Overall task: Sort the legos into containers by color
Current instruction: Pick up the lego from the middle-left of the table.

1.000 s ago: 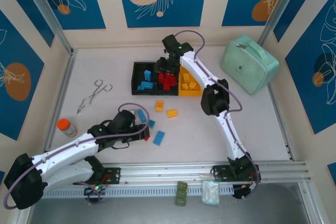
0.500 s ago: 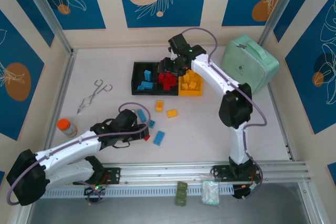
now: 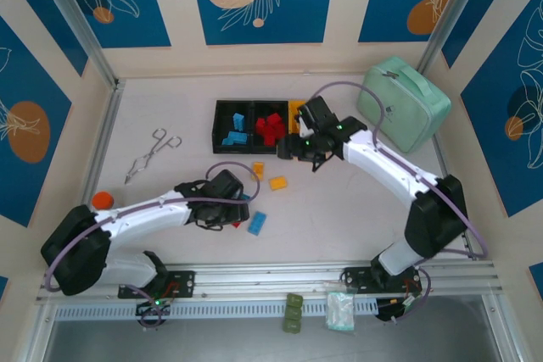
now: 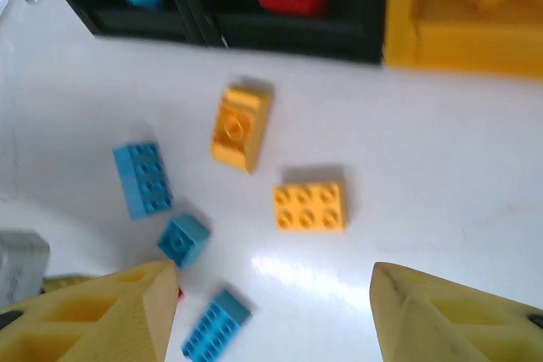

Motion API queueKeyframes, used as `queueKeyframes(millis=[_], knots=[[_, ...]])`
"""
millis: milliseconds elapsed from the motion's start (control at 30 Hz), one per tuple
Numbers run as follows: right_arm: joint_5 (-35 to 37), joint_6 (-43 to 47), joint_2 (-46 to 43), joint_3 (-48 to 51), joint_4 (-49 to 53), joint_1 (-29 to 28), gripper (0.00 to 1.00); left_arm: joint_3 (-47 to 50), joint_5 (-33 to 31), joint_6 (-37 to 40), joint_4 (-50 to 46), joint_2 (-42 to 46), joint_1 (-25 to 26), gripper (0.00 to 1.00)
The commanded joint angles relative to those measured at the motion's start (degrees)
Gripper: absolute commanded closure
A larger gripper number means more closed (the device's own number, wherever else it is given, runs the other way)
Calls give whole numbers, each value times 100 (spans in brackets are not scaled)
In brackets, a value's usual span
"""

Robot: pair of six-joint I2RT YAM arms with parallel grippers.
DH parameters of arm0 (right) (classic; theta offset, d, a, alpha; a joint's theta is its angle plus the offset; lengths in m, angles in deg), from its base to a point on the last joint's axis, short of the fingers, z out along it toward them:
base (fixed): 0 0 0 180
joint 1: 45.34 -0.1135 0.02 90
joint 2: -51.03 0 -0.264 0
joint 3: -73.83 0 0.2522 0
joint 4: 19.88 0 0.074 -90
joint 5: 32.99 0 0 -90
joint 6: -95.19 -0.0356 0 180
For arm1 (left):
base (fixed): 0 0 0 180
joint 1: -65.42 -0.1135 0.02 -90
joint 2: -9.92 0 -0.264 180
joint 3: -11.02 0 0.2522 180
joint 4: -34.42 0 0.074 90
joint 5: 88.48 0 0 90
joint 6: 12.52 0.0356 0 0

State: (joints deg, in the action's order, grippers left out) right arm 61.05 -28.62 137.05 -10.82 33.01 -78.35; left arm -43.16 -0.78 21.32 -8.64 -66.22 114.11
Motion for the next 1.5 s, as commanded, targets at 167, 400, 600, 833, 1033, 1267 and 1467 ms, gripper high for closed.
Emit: queueKeyframes(millis=[167,400,600,833,1033,1267,1467], knots=[[-109,-489,-1263,1395,-219,82,38,-641,-686,-492,-839,-821,220,31],[-409,-527,-1630,1689,-285,-11,38,-895,-710,-449,-864,-1333,220,34],[-662,-604,-1758,1962,-303,-235,38,-920,-703,-396,-902,-1518,221,48],[-1174,-799,-2039,2417,-495,-511,38,-842,-710,-343,-874,-1449,225,61],[-1137,-978,-2202,2688,-450,-627,38,-819,-754,-267,-898,-1352,221,73],[-1328,-947,-2247,2743,-562,-731,38,-925,-967,-117,-1166,-1087,223,77],[-1375,-909,-2298,2745,-590,-751,38,-1406,-1164,266,-1494,-868,134,78]])
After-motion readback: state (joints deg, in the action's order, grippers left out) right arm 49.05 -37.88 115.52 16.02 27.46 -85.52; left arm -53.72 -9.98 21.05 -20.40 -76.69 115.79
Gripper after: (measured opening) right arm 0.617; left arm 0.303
